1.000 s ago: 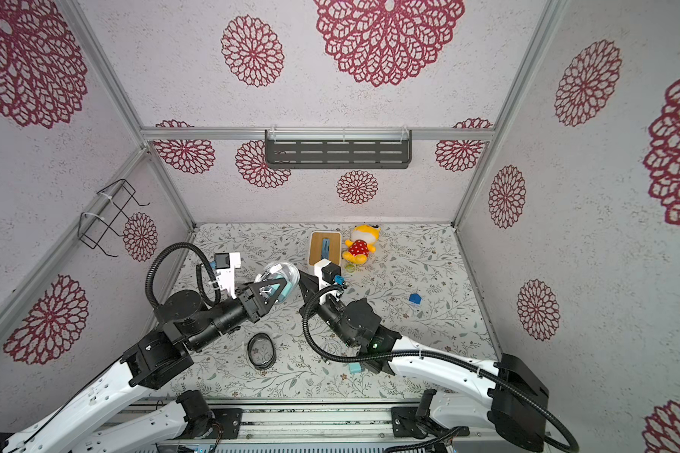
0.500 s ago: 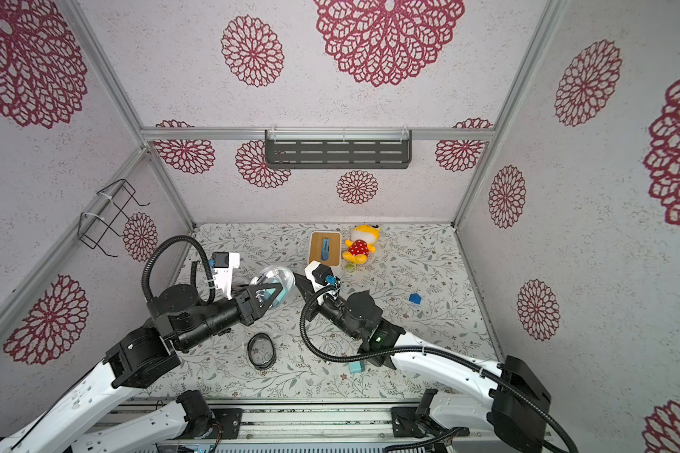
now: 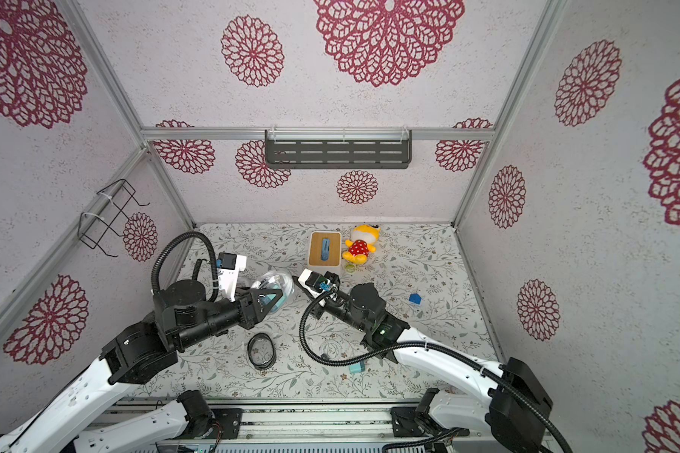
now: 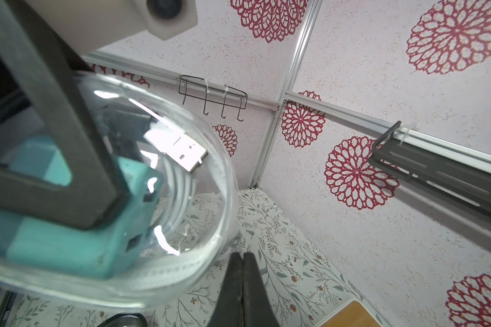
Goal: Pack away charging kits
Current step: Zip the zipper on the storage bag.
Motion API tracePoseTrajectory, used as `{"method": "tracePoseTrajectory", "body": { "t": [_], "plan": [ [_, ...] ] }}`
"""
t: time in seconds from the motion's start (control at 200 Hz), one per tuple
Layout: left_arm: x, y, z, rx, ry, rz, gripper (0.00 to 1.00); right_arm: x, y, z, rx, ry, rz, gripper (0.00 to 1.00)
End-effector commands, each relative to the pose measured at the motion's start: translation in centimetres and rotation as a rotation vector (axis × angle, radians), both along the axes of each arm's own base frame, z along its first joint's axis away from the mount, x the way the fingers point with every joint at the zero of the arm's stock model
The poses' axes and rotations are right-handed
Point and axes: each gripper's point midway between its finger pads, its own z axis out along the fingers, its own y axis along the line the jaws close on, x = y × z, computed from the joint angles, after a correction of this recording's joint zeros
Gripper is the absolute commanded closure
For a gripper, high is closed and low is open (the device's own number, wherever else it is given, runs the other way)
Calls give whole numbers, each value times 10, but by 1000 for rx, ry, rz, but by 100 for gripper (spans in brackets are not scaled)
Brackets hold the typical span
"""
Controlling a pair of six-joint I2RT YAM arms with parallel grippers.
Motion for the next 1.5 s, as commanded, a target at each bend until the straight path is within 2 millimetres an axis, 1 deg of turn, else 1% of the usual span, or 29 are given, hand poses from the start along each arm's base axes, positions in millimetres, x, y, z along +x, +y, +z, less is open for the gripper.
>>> {"method": "tracePoseTrajectory", "body": {
  "t": [0.0,0.105,0.135,0.19,0.235,0.29,0.37,0.42,0.54,0.58,0.65,0.735,0.8,0.891,0.966,1.036,1.096,1.221,1.326,1.396,1.496],
  "plan": [
    [-22,14,-31,164,82,-56,100,43,-49,43,120,-167,-281,100],
    [-18,23,-41,243,83,-24,100,32,-52,37,99,-305,-271,100],
    [-18,23,-42,258,82,-25,100,27,-53,31,83,-354,-269,100],
    [-16,23,-47,283,86,-29,100,19,-59,29,101,-435,-280,100],
    [-15,22,-49,301,89,-33,100,15,-58,26,82,-476,-269,100],
    [-14,20,-53,320,90,-39,100,17,-49,21,15,-472,-239,100],
    [-11,13,-59,335,99,-62,100,25,-29,9,-115,-397,-165,100],
    [-9,8,-64,354,110,-75,100,26,-22,5,-153,-377,-137,100],
    [-7,3,-80,378,153,-83,100,30,-23,12,-170,-390,-157,100],
    [-8,-2,-82,365,165,-100,100,29,-22,10,-199,-399,-147,100],
    [-9,-5,-84,354,165,-114,100,29,-19,6,-254,-411,-129,100],
    [-8,-5,-85,360,160,-110,100,30,-20,8,-268,-442,-145,100],
    [-8,-5,-88,370,167,-111,100,25,-20,9,-283,-472,-126,100],
    [-7,-5,-91,376,176,-105,100,11,-19,8,-294,-507,-66,100],
    [-8,-6,-87,357,162,-110,100,-5,-16,1,-313,-498,32,100],
    [-9,-7,-83,339,147,-120,100,-27,-10,-14,-362,-459,181,100],
    [-11,-9,-79,320,135,-131,100,-35,-10,-18,-362,-432,230,100],
    [-13,-9,-71,286,120,-138,100,-38,-12,-18,-341,-404,231,100],
    [-13,-3,-57,231,72,-106,100,-43,-13,-17,-314,-360,255,100],
    [-16,-3,-47,185,39,-112,100,-41,-13,-18,-294,-326,244,100],
    [-22,-9,-40,142,28,-158,100,-35,-16,-25,-282,-305,198,100]
  ]
}}
